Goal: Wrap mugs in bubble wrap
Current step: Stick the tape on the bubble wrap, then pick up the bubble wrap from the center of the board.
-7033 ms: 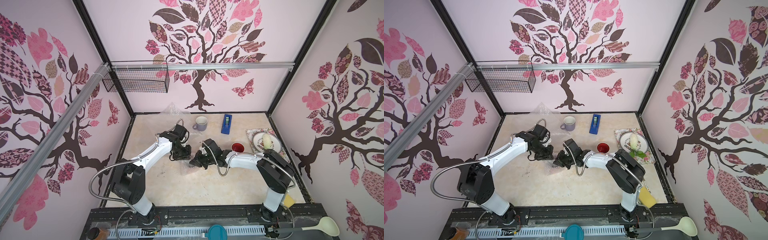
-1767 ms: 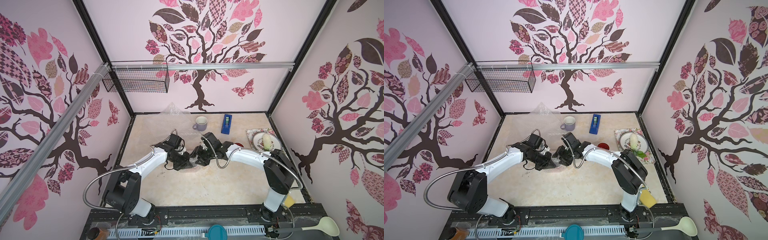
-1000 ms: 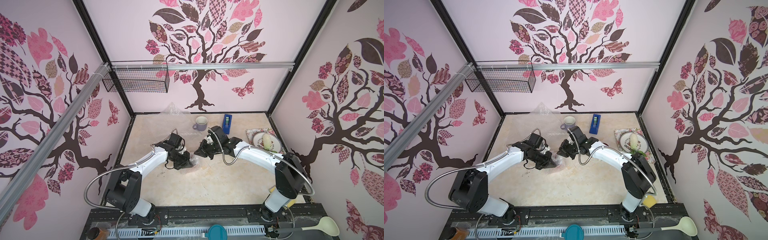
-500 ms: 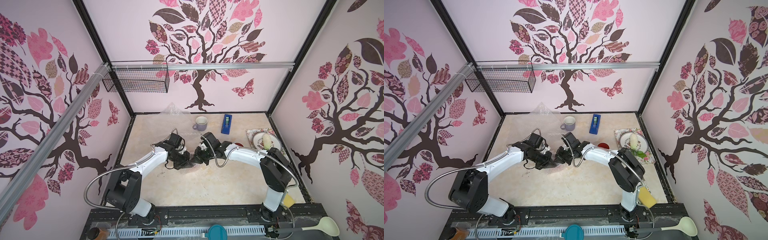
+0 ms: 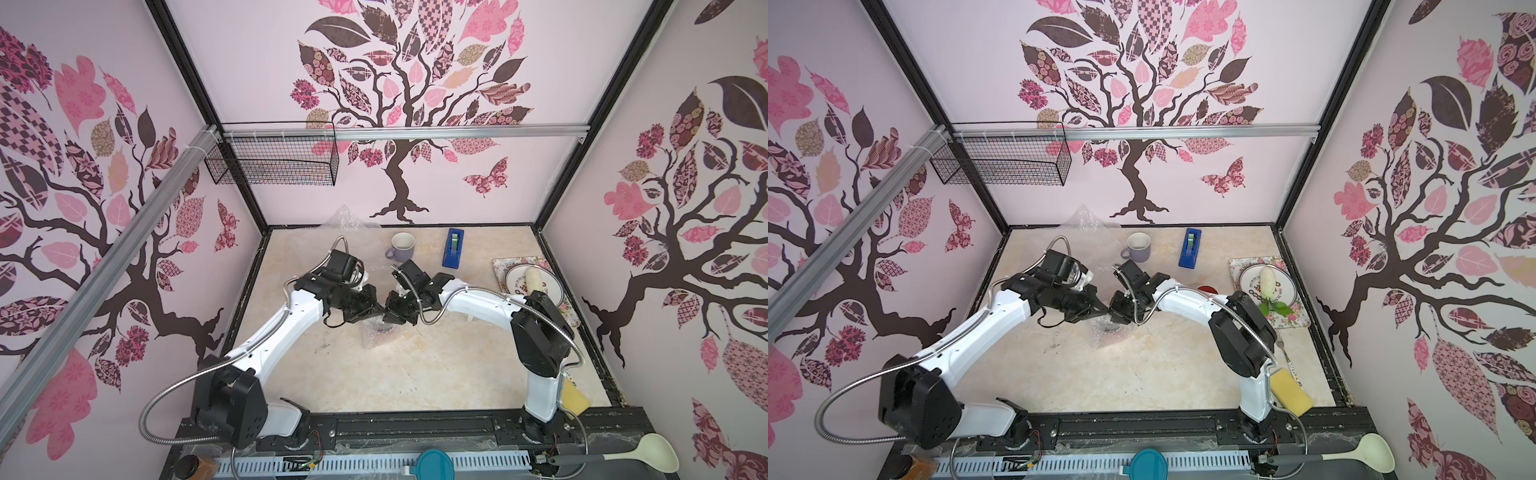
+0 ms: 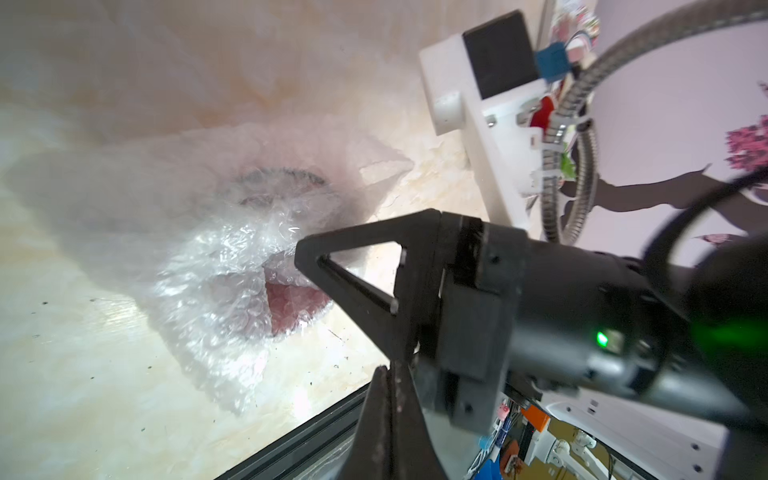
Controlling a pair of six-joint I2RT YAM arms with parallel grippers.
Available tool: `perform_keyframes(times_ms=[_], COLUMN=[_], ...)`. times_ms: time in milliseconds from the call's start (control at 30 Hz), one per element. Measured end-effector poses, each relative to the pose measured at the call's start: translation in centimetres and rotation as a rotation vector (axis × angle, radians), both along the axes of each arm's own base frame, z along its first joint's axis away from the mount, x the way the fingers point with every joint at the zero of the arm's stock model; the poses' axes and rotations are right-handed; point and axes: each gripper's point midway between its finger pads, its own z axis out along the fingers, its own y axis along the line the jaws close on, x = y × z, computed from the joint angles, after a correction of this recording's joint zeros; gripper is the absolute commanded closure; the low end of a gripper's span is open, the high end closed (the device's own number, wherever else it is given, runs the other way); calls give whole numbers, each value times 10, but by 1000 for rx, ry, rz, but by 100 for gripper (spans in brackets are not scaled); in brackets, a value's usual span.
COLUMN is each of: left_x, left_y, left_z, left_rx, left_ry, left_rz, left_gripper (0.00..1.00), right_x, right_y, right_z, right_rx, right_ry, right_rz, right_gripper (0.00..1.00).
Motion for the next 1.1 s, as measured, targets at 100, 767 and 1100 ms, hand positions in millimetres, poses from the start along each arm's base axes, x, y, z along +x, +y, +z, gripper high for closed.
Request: perform_keyframes(times_ms=[100, 767, 1100], left_x=[5, 16, 22], left_y=[30, 62, 47], left_z=[18, -78, -103], left_rx=[18, 97, 16], left_ry=[-63, 33, 58], left_rz=[92, 167, 146], left_gripper=[84, 82, 87], right_x=[5, 0, -3], right_y=[-11, -27, -24], right_z=[23, 17, -15], right_rx=[3, -104, -184], right_ry=[-49, -228, -216], right_rz=[-7, 319, 349], right_gripper=[60, 42, 46])
